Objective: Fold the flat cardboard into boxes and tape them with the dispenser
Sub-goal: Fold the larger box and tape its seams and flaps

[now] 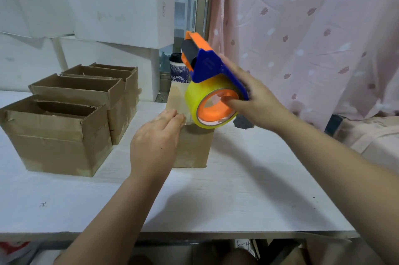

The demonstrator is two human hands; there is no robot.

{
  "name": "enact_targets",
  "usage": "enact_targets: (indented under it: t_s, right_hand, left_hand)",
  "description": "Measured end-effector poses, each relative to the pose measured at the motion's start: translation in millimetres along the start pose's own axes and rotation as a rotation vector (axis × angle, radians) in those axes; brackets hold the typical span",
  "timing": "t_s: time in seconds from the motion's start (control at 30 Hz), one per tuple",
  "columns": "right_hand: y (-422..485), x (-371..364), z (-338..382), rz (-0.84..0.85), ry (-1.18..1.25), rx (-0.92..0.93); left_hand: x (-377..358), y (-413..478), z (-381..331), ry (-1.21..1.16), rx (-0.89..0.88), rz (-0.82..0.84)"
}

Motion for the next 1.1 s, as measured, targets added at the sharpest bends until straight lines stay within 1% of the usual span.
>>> enact_targets:
  t_s: [0.1, 0.2, 0.43, 0.5, 0.57, 0.63, 0.7, 0.83, 1.0, 1.1]
  right_hand:
    - [11.6, 6.7, 7.4, 0.112, -0.113, 0.023]
    - [15.9, 11.0, 9.2, 0.183, -0.223, 0.067]
    - [22.1, 19.1, 11.6, 0.21, -0.385, 0.128]
    - [22.6, 29.7, 8.7, 0.235, -0.466, 0.145]
    - [20.7, 37.6, 5.2, 0.276, -0.498, 0.125]
    - [16.6, 39.2, 1.9, 0.284, -0.498, 0.104]
    - [12.2, 35.7, -1.8, 0.253, -0.48, 0.092]
    - [2.6, 31.5, -15.1, 0.091, -0.248, -0.032]
    - [-2.8, 28.1, -25.1, 0.001, -0.176, -0.091]
    - [-10.9, 21.5, -33.3, -0.049, -0.072, -0.15]
  left_hand:
    - [-3.0, -2.4, -0.5, 0.034, -0.012, -0.009]
    - [-4.7, -2.6, 0.6, 0.041, -0.009, -0.02]
    - [-7.1, -3.4, 3.3, 0.009, 0.021, -0.028]
    - [-6.5, -2.5, 5.0, 0.002, 0.023, -0.037]
    - [-6.6, -2.4, 5.4, 0.027, 0.003, -0.054]
    - [-6.9, -2.8, 4.8, 0.036, -0.007, -0.061]
    - [-6.7, -2.6, 3.5, 0.028, 0.0, -0.066]
    - [-4.4, 0.4, -1.4, 0.031, 0.024, -0.064]
    - [-3.5, 1.3, -4.1, 0.028, 0.052, -0.054]
    - [-3.3, 2.2, -4.1, 0.037, 0.053, -0.039]
Point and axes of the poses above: each hand's wrist, its own y-axis towards the middle knuckle, its own x-axis out of the back of the hand, z = x × y, the point moved 2 cm from there along y, towards the middle knuckle, and after that the axes turned 7 degrees about x, right-handed, at the moved point
